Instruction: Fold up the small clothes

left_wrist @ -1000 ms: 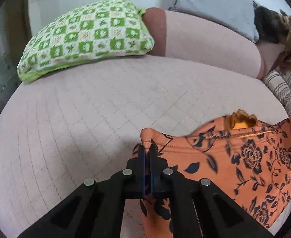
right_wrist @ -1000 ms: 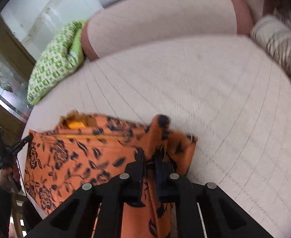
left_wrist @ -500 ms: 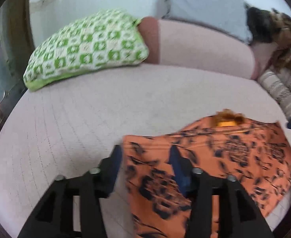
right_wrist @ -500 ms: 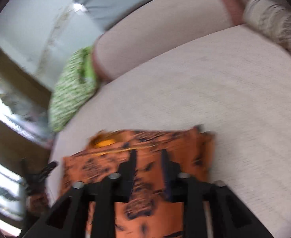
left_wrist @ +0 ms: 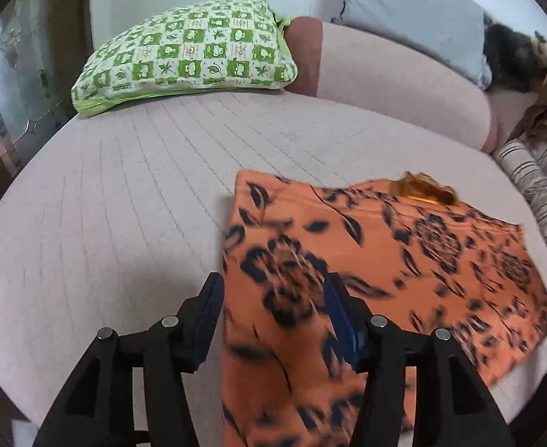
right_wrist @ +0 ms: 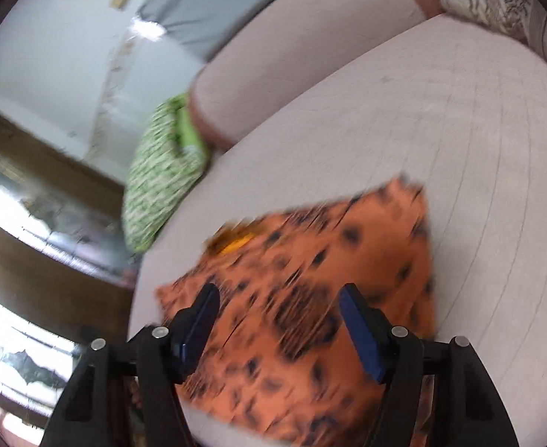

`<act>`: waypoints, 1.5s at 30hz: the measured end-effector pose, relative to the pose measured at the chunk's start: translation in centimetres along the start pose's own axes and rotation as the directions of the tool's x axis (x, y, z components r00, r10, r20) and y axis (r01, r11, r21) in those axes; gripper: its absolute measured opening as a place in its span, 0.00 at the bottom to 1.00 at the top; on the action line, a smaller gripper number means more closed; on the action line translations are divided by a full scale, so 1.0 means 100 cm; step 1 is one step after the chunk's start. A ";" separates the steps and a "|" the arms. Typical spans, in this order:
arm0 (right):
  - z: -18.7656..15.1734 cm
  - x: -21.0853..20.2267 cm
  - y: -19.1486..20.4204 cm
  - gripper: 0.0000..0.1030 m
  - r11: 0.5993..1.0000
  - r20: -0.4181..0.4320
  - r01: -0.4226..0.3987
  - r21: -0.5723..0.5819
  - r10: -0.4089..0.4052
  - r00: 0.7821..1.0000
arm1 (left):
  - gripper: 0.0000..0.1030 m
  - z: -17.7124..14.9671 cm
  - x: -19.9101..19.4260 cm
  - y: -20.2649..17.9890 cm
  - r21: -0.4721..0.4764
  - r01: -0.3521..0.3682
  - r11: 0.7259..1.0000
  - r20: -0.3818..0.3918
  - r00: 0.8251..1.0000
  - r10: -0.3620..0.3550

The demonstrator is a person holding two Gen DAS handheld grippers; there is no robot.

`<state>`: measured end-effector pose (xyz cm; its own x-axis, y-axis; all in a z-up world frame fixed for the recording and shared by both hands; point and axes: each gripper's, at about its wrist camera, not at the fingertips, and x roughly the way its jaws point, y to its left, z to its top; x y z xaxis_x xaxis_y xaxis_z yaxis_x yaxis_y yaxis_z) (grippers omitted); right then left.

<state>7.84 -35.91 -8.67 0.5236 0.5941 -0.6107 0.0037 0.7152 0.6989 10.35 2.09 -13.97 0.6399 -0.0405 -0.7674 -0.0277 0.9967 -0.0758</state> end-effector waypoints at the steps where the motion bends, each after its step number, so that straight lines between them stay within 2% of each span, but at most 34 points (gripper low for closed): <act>1: -0.015 0.005 -0.001 0.72 1.000 -0.031 -0.021 0.000 0.021 0.999 | 0.57 -0.008 -0.001 0.000 -0.008 0.002 1.000 -0.010 1.000 -0.002; 2: -0.023 0.012 -0.005 0.72 1.000 -0.055 -0.014 0.000 0.014 0.998 | 0.59 -0.018 0.005 -0.001 -0.005 -0.004 1.000 -0.037 0.999 0.004; 4: -0.036 0.035 -0.035 0.72 0.993 -0.111 0.107 0.042 -0.101 0.989 | 0.61 -0.032 0.028 0.000 0.025 -0.065 0.998 -0.120 0.990 0.067; 5: -0.038 0.035 -0.046 0.67 0.992 -0.096 0.089 0.090 -0.081 0.992 | 0.61 -0.034 0.030 0.003 0.007 -0.057 0.998 -0.117 0.991 0.057; 7: -0.036 0.018 -0.031 0.67 0.992 -0.056 0.084 0.096 -0.079 0.995 | 0.61 -0.026 0.016 0.006 -0.039 -0.074 0.997 -0.118 0.991 0.068; 10: -0.039 -0.005 0.013 0.72 0.997 0.009 0.051 -0.064 -0.050 0.999 | 0.62 -0.019 -0.009 0.001 -0.024 -0.093 0.995 -0.055 0.994 0.092; 12: -0.049 -0.010 0.024 0.77 0.993 0.014 0.043 -0.114 -0.042 0.999 | 0.63 -0.022 -0.016 -0.002 -0.025 -0.104 0.994 -0.063 0.993 0.102; 14: -0.058 0.001 0.009 0.77 0.991 -0.016 0.091 -0.095 -0.093 0.996 | 0.63 -0.026 -0.018 -0.004 -0.053 -0.086 0.995 -0.075 0.994 0.082; 16: -0.064 0.025 -0.026 0.77 0.985 -0.099 0.174 -0.007 -0.174 0.980 | 0.63 -0.035 -0.019 -0.008 -0.064 -0.089 0.994 -0.103 0.991 0.082; 17: -0.066 0.024 -0.034 0.73 0.988 -0.084 0.155 0.022 -0.153 0.985 | 0.63 -0.039 -0.019 -0.010 -0.066 -0.089 0.994 -0.111 0.990 0.081; 19: -0.064 0.012 -0.027 0.73 0.989 -0.065 0.148 0.019 -0.147 0.987 | 0.63 -0.046 -0.022 -0.012 -0.068 -0.079 0.995 -0.113 0.991 0.071; 22: -0.065 -0.009 -0.003 0.74 0.986 -0.018 0.148 -0.077 -0.150 0.989 | 0.64 -0.053 -0.028 -0.014 -0.058 -0.080 0.995 -0.103 0.992 0.073; 24: -0.066 -0.015 -0.002 0.77 0.985 -0.011 0.143 -0.101 -0.144 0.989 | 0.64 -0.055 -0.025 -0.016 -0.055 -0.085 0.995 -0.107 0.991 0.079; 26: -0.064 0.003 -0.022 0.78 0.976 -0.050 0.213 -0.053 -0.215 0.975 | 0.64 -0.055 -0.022 -0.017 -0.050 -0.090 0.995 -0.117 0.990 0.084; 27: -0.065 0.008 -0.034 0.78 0.977 -0.082 0.213 -0.005 -0.213 0.974 | 0.64 -0.055 -0.021 -0.017 -0.048 -0.090 0.995 -0.121 0.989 0.084; 28: -0.064 0.002 -0.035 0.78 0.983 -0.059 0.183 0.020 -0.181 0.982 | 0.64 -0.055 -0.020 -0.015 -0.044 -0.090 0.995 -0.124 0.989 0.084; 32: -0.051 -0.018 -0.011 0.78 0.984 -0.021 0.171 -0.051 -0.173 0.985 | 0.64 -0.049 -0.023 -0.010 -0.062 -0.097 0.993 -0.133 0.987 0.088; 35: -0.026 -0.022 0.005 0.78 0.989 0.002 0.122 -0.082 -0.122 0.992 | 0.64 -0.038 -0.036 -0.018 -0.060 -0.065 0.996 -0.075 0.995 0.060; 37: -0.007 -0.015 0.007 0.78 0.988 0.001 0.126 -0.087 -0.126 0.992 | 0.64 -0.034 -0.038 -0.026 -0.032 -0.051 0.998 -0.048 0.998 0.049; 39: 0.011 -0.002 0.006 0.78 0.990 0.012 0.117 -0.075 -0.117 0.993 | 0.64 -0.036 -0.024 -0.028 -0.001 -0.071 0.997 -0.085 0.994 0.071; 41: 0.031 0.011 -0.005 0.78 0.995 0.012 0.088 -0.045 -0.088 0.996 | 0.64 -0.046 -0.002 -0.023 0.000 -0.109 0.994 -0.157 0.982 0.108; 42: 0.041 0.022 -0.015 0.78 0.996 0.008 0.084 -0.022 -0.084 0.996 | 0.65 -0.050 0.004 -0.022 0.008 -0.125 0.992 -0.162 0.979 0.124; 43: 0.048 0.040 -0.023 0.78 0.996 -0.005 0.086 -0.006 -0.086 0.996 | 0.72 -0.053 0.005 -0.024 0.043 -0.155 0.987 -0.134 0.978 0.160; 45: 0.060 0.062 -0.049 0.78 0.990 -0.026 0.132 0.048 -0.131 0.991 | 0.72 -0.053 0.005 -0.024 0.046 -0.155 0.987 -0.139 0.977 0.160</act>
<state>16.16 -37.94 -13.70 0.4961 0.5044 -0.7067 0.1135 0.7693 0.6288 6.72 -0.71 -17.55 0.5145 0.1103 -0.8504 -0.0912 0.9931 0.0736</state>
